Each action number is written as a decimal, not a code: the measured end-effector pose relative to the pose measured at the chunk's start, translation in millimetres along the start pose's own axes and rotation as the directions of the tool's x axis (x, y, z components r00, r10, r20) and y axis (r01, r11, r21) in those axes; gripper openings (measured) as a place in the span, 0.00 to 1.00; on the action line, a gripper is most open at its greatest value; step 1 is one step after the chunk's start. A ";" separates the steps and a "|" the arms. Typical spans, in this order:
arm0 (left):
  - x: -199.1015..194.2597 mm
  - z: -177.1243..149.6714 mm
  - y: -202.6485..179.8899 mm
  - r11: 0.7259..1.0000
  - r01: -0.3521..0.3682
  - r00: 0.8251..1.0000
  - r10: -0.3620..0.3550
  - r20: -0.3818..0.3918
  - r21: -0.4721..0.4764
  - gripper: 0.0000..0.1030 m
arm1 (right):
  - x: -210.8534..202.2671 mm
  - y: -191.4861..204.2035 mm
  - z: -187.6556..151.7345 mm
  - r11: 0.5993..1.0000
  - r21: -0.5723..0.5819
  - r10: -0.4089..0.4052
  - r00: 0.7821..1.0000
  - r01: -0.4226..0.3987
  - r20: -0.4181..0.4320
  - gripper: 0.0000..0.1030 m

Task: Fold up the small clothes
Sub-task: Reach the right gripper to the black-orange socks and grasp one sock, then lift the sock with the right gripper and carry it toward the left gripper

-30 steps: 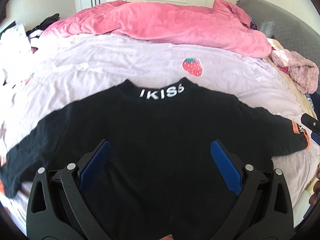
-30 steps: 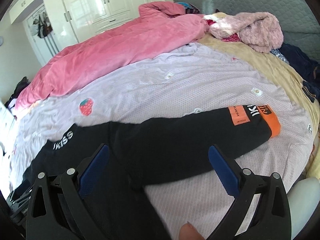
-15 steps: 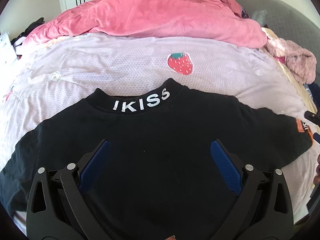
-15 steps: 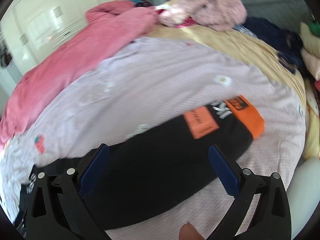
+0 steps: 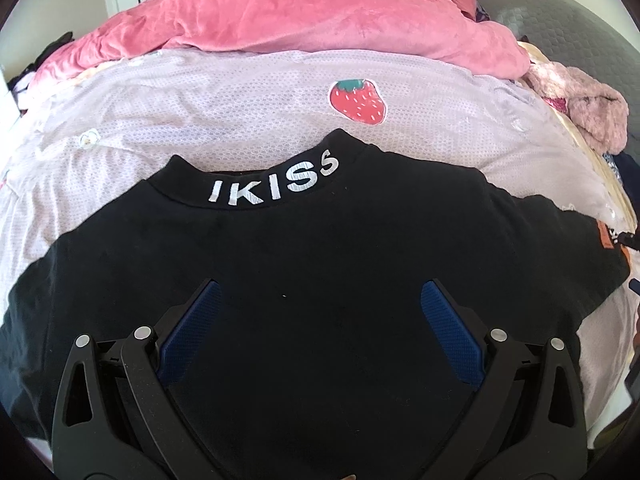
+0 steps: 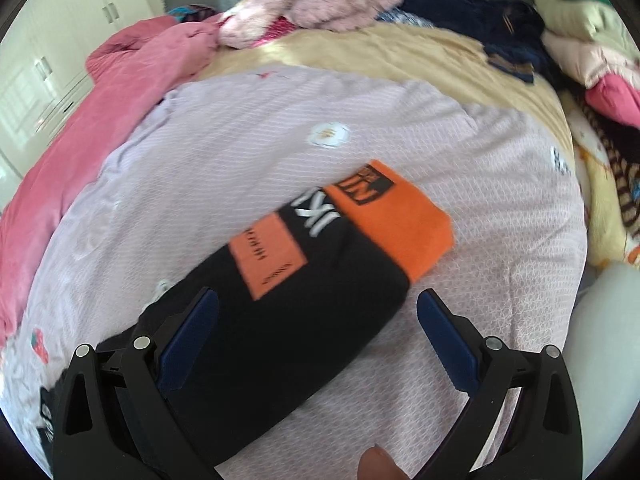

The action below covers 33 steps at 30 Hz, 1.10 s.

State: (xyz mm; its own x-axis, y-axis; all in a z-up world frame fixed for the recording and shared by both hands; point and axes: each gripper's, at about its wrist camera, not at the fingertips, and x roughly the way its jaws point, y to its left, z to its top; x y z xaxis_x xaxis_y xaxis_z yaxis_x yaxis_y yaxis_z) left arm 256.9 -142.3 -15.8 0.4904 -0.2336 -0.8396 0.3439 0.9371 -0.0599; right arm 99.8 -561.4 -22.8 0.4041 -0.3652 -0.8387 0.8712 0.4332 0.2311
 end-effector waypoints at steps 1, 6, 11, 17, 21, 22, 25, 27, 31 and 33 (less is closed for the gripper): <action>0.0 -0.2 0.8 1.000 -0.002 1.000 0.002 0.002 0.003 0.91 | 3.9 -3.9 1.6 1.000 0.022 0.005 1.000 -0.005 -0.009 0.96; 0.7 -0.6 8.9 1.000 -0.015 1.000 0.015 0.004 -0.008 0.91 | 16.4 -9.4 7.0 0.998 0.068 0.010 0.999 -0.007 -0.033 0.96; 1.0 -0.6 10.8 1.000 -0.015 1.000 0.015 0.003 -0.007 0.91 | 25.1 -5.2 13.9 0.997 0.074 0.009 1.000 -0.008 -0.007 0.96; 1.8 -0.8 16.7 1.000 -0.027 1.000 0.027 0.004 -0.015 0.91 | 28.9 3.7 18.2 0.999 0.042 -0.026 0.997 0.023 0.068 0.70; -0.2 -0.7 21.1 0.999 -0.031 0.999 0.032 0.011 -0.021 0.91 | 15.8 3.7 22.2 0.998 0.036 0.053 0.993 -0.057 0.110 0.34; -1.1 -0.9 22.3 0.999 -0.032 0.999 0.033 0.013 -0.023 0.91 | 12.3 4.6 22.4 0.996 0.030 0.078 0.990 -0.082 0.114 0.29; -4.0 -2.3 24.7 0.999 -0.036 0.999 0.036 0.019 -0.024 0.91 | 0.0 11.0 20.8 0.988 -0.002 0.150 0.980 -0.151 0.133 0.14; -5.7 -2.8 26.7 0.999 -0.037 0.999 0.038 0.021 -0.026 0.91 | -9.8 20.0 18.3 0.980 -0.032 0.197 0.970 -0.195 0.145 0.13; -9.1 -4.0 32.3 0.999 -0.036 0.999 0.037 0.022 -0.040 0.91 | -33.2 43.0 7.1 0.957 -0.109 0.285 0.945 -0.270 0.159 0.13; -10.5 -4.7 34.8 0.998 -0.035 0.999 0.036 0.022 -0.044 0.91 | -45.5 56.6 -2.1 0.938 -0.148 0.335 0.930 -0.314 0.150 0.13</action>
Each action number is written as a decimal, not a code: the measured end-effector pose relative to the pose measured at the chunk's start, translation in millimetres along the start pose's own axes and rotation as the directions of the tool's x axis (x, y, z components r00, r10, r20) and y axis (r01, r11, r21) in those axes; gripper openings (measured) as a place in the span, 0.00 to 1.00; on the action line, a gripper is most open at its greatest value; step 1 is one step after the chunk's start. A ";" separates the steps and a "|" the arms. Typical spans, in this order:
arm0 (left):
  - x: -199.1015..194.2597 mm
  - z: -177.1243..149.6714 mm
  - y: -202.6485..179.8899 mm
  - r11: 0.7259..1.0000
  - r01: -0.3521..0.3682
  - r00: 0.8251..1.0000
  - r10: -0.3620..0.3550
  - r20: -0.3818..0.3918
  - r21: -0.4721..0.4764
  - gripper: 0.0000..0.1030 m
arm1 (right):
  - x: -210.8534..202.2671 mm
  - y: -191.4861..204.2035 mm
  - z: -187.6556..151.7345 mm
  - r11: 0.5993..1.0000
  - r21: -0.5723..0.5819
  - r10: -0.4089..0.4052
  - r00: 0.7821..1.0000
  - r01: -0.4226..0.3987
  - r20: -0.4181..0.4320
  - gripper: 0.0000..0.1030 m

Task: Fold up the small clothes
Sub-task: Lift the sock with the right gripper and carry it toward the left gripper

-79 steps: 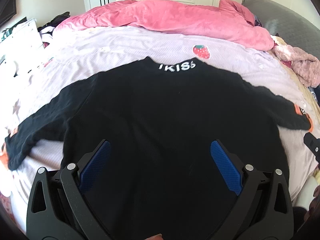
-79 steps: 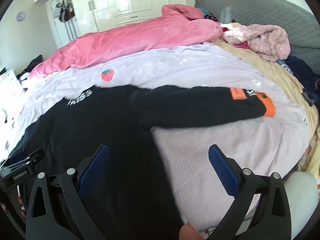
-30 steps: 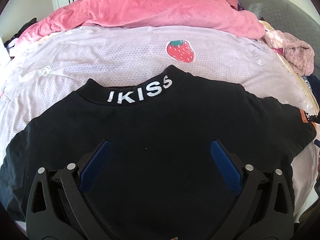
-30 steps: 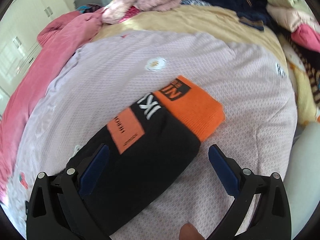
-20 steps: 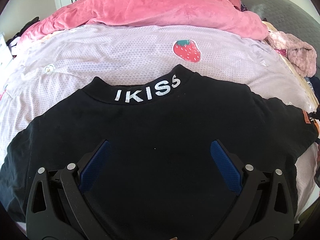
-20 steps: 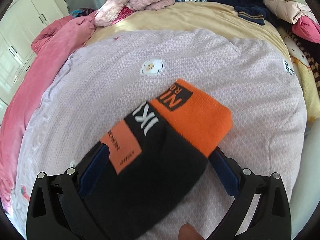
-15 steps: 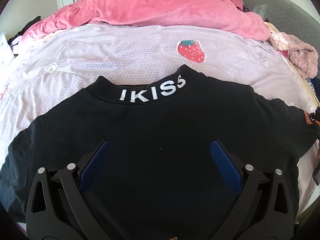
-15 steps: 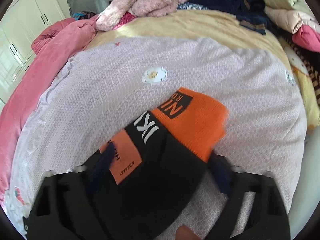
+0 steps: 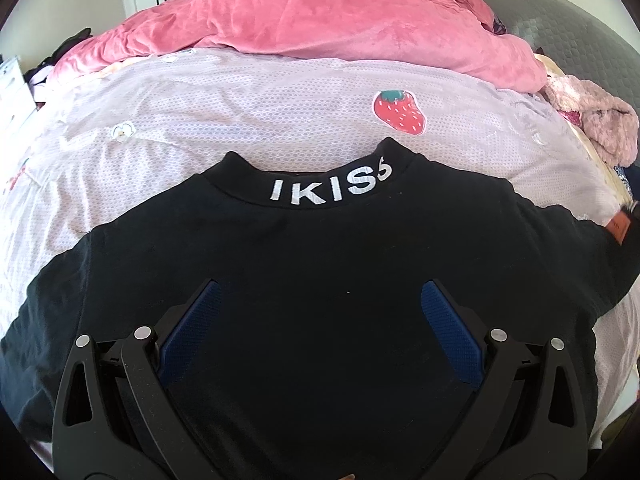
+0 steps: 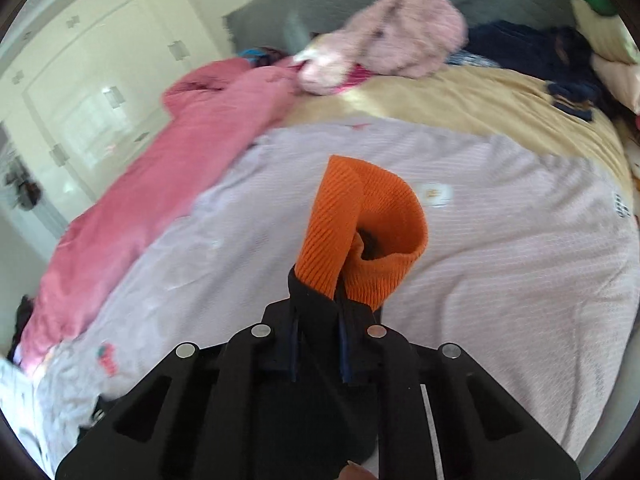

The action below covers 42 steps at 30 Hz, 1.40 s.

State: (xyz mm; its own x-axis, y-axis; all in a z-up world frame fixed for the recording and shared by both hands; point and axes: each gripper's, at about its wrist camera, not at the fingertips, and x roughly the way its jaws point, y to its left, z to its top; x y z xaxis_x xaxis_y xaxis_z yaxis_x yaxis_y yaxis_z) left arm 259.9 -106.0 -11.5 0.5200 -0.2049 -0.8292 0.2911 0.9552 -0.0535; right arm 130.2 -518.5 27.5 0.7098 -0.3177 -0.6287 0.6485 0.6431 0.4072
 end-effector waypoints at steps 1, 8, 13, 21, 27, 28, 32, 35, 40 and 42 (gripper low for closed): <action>-0.8 -0.4 1.5 1.000 -0.001 1.000 0.001 0.000 -0.003 0.91 | -3.0 7.7 -2.6 1.000 -0.017 0.019 1.000 -0.019 -0.001 0.13; -12.9 -2.2 15.6 0.999 0.004 1.000 -0.003 0.015 -0.036 0.91 | -28.7 73.6 -32.7 0.972 -0.184 0.145 0.989 -0.146 -0.016 0.13; -21.1 -3.3 26.6 0.999 0.010 1.000 -0.008 0.026 -0.054 0.91 | -43.6 112.7 -59.5 0.931 -0.291 0.214 0.975 -0.220 -0.053 0.13; -22.2 -6.9 39.5 0.997 0.017 1.000 -0.015 0.018 -0.072 0.91 | -56.5 159.9 -98.5 0.863 -0.401 0.287 0.951 -0.308 -0.114 0.15; -21.7 -8.1 45.0 0.996 0.024 1.000 -0.023 0.015 -0.086 0.91 | -63.0 182.8 -120.2 0.796 -0.449 0.364 0.914 -0.406 -0.180 0.24; -22.3 -8.3 45.0 0.996 0.029 1.000 -0.028 0.014 -0.088 0.91 | -64.4 184.9 -121.6 0.788 -0.453 0.373 0.909 -0.417 -0.188 0.27; -22.6 -8.3 42.6 0.993 0.067 0.998 -0.066 0.011 -0.095 0.91 | -73.3 184.1 -118.5 0.765 -0.459 0.417 0.891 -0.451 -0.180 0.31; -22.0 -10.2 34.7 0.992 0.093 0.996 -0.094 -0.001 -0.083 0.91 | -74.9 179.6 -111.4 0.774 -0.462 0.407 0.899 -0.434 -0.163 0.31; -19.8 -15.2 20.5 0.979 0.185 0.982 -0.188 -0.023 -0.082 0.91 | -60.4 169.3 -103.5 0.794 -0.501 0.303 0.939 -0.344 -0.164 0.31; -19.3 -16.8 14.0 0.970 0.228 0.972 -0.231 -0.030 -0.088 0.91 | -49.3 164.9 -103.4 0.806 -0.522 0.221 0.960 -0.279 -0.172 0.31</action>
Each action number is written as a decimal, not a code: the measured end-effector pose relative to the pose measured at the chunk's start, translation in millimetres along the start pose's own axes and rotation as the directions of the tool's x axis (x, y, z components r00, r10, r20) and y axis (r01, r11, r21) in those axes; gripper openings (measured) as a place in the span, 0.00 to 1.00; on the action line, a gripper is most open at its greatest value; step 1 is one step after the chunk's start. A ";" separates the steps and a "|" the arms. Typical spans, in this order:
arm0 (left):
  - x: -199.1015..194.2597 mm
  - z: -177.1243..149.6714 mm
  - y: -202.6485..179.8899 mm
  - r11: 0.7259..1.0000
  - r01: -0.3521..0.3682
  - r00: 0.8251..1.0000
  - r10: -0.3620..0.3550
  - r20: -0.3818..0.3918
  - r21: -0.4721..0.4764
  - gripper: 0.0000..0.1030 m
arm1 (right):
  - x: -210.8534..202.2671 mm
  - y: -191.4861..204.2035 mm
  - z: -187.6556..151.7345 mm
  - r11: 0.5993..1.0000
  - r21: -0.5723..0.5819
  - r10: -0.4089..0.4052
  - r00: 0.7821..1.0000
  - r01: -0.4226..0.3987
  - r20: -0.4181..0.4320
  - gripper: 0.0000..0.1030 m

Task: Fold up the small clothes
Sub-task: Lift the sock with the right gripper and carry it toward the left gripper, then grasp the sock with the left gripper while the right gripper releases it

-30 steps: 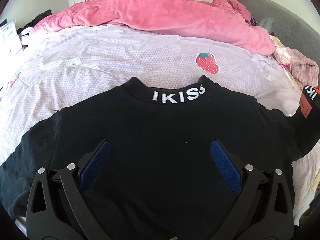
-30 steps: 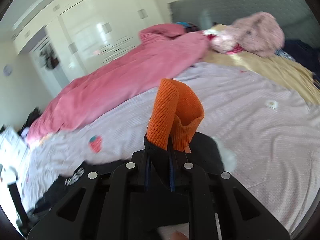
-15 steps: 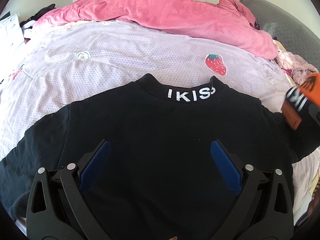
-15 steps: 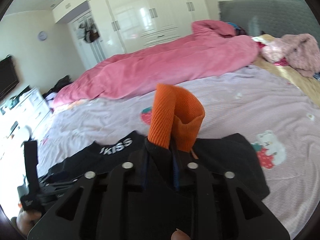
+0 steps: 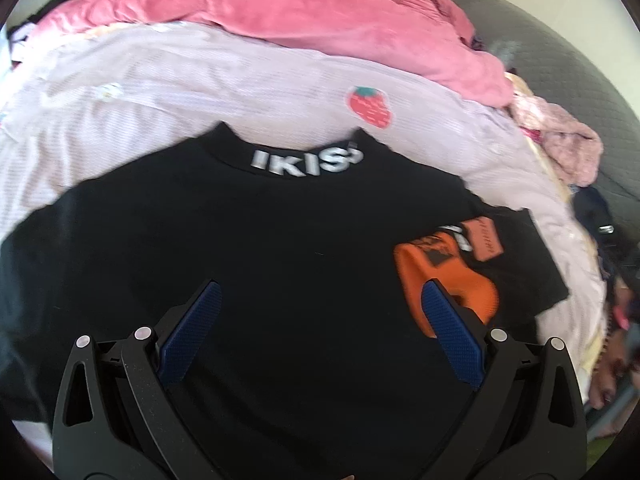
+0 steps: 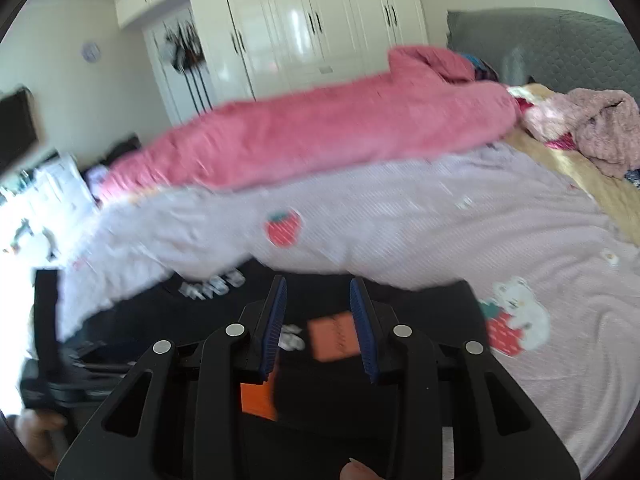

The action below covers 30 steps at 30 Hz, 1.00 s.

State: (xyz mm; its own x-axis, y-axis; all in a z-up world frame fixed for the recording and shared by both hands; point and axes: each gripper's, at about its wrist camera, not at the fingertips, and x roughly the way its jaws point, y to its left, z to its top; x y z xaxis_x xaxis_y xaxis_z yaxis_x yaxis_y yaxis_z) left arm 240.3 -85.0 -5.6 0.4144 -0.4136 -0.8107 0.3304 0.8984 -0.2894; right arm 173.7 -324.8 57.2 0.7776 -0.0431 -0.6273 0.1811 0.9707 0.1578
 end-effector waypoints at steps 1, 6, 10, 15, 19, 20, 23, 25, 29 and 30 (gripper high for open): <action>1.5 -1.2 -3.5 0.999 0.042 0.999 -0.042 -0.006 -0.011 0.91 | 4.6 -4.2 -1.4 1.000 -0.003 -0.026 0.999 0.026 -0.022 0.31; 11.5 -6.8 -20.8 0.985 0.169 0.985 -0.171 -0.038 -0.043 0.87 | 17.4 -25.4 -9.5 0.996 0.014 -0.090 0.992 0.092 -0.084 0.31; 23.0 -10.1 -35.4 0.970 0.233 0.968 -0.238 -0.073 -0.071 0.60 | 16.6 -34.5 -9.8 0.993 0.032 -0.114 0.990 0.117 -0.081 0.32; 36.2 -12.2 -35.6 0.934 0.313 0.938 -0.333 -0.098 -0.172 0.53 | 14.7 -41.2 -7.9 0.990 0.053 -0.125 0.989 0.129 -0.077 0.32; 46.5 -14.5 -38.3 0.910 0.346 0.919 -0.377 -0.110 -0.230 0.53 | 15.5 -43.2 -7.4 0.990 0.067 -0.122 0.989 0.128 -0.082 0.32; 49.1 -15.2 -39.4 0.909 0.346 0.919 -0.378 -0.111 -0.234 0.50 | 15.7 -42.8 -7.3 0.990 0.067 -0.120 0.989 0.126 -0.083 0.32; 55.3 -16.8 -43.6 0.904 0.353 0.916 -0.386 -0.105 -0.242 0.24 | 15.2 -42.9 -6.8 0.990 0.070 -0.118 0.990 0.123 -0.080 0.32; 55.8 -16.9 -44.9 0.902 0.359 0.916 -0.390 -0.093 -0.241 0.11 | 15.3 -43.5 -6.8 0.990 0.071 -0.119 0.990 0.124 -0.080 0.32; 45.6 -13.8 -46.7 0.911 0.356 0.925 -0.376 -0.060 -0.209 0.07 | 15.6 -48.1 -6.3 0.987 0.081 -0.130 0.988 0.136 -0.082 0.32; 40.9 -11.8 -45.9 0.914 0.354 0.928 -0.370 -0.048 -0.197 0.07 | 15.1 -51.1 -6.1 0.986 0.090 -0.133 0.988 0.140 -0.082 0.32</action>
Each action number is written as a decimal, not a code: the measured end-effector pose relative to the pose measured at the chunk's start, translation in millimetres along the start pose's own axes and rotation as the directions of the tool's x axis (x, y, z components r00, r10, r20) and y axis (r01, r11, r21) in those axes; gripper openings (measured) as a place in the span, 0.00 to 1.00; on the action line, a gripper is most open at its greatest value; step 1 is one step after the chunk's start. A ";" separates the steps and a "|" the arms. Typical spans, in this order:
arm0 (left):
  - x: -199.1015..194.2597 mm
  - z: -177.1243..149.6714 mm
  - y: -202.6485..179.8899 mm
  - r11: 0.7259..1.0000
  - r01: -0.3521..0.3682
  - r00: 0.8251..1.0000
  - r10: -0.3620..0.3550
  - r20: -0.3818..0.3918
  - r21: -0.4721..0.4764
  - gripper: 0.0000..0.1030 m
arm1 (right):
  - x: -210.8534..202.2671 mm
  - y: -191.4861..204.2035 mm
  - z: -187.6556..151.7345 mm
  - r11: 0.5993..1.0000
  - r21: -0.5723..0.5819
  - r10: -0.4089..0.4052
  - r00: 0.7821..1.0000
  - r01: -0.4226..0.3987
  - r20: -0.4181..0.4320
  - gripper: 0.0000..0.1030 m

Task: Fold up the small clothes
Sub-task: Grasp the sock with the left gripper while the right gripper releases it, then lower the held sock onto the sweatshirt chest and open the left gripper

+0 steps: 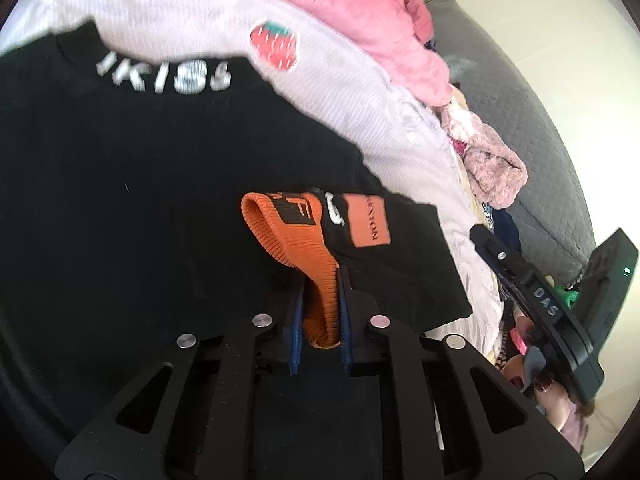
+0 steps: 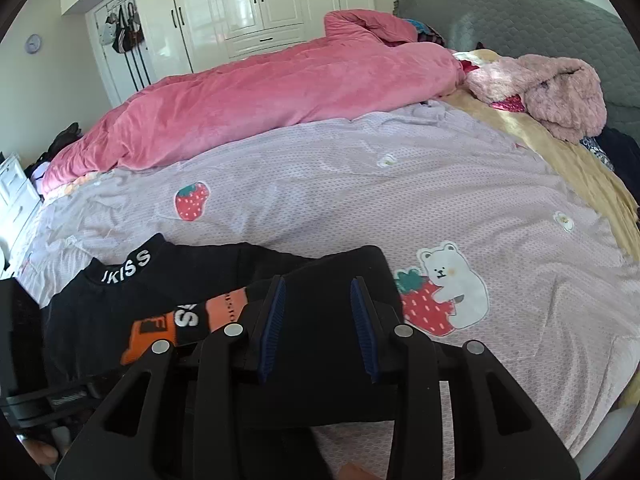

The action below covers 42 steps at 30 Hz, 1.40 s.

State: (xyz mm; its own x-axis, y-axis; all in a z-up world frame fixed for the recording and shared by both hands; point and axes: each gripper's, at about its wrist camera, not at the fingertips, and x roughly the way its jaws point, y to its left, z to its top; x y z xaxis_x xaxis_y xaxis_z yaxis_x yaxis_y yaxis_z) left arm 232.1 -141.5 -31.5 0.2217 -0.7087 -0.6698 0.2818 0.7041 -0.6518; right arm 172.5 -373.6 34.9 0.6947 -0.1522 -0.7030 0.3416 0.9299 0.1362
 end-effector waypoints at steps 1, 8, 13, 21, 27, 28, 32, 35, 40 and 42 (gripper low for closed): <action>-6.3 2.4 -2.5 1.000 -0.006 1.000 0.005 0.019 0.018 0.07 | -0.3 -2.2 0.6 1.000 0.007 -0.001 1.000 0.001 0.001 0.32; -61.4 15.5 -4.9 0.983 -0.136 0.978 0.115 0.172 0.119 0.07 | -3.1 -17.8 3.4 0.999 0.044 -0.011 1.000 0.011 0.010 0.32; -101.8 19.4 9.5 0.968 -0.217 0.949 0.179 0.258 0.124 0.07 | -1.8 -20.0 3.4 0.999 0.054 -0.008 1.000 0.008 0.003 0.32; -151.9 13.0 44.4 0.964 -0.261 0.922 0.231 0.312 0.059 0.07 | -1.0 -10.1 4.2 0.999 0.029 0.013 1.000 -0.013 0.001 0.32; -155.8 6.5 56.1 0.965 -0.261 0.924 0.243 0.296 0.022 0.07 | -2.7 -0.7 3.1 1.000 0.003 0.025 1.000 -0.025 0.006 0.32; -156.7 5.0 57.2 0.965 -0.260 0.924 0.243 0.295 0.019 0.07 | -2.7 0.2 3.1 1.000 0.001 0.026 1.000 -0.026 0.005 0.32; -158.3 -1.1 60.8 0.962 -0.273 0.922 0.257 0.289 0.019 0.07 | -1.9 3.6 1.5 1.000 -0.005 0.026 1.000 -0.026 0.004 0.32; -156.3 -1.6 65.4 0.960 -0.279 0.925 0.265 0.273 0.011 0.07 | -1.9 8.5 0.0 0.999 -0.018 0.029 1.000 -0.029 0.004 0.32; -159.8 -2.0 70.8 0.961 -0.277 0.926 0.267 0.266 -0.001 0.07 | -3.1 17.4 -1.9 0.998 -0.048 0.033 0.999 -0.032 0.010 0.32; -161.2 -2.2 71.5 0.961 -0.276 0.927 0.265 0.264 0.002 0.08 | -2.3 19.4 -3.1 0.998 -0.052 0.031 0.999 -0.031 0.008 0.32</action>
State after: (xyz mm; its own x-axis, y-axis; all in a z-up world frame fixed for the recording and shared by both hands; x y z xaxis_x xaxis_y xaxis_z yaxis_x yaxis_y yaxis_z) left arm 214.5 23.2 29.1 0.5267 -0.4822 -0.7001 0.2119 0.8720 -0.4412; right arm 175.5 -354.2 37.0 0.7098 -0.1259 -0.6931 0.2868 0.9503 0.1212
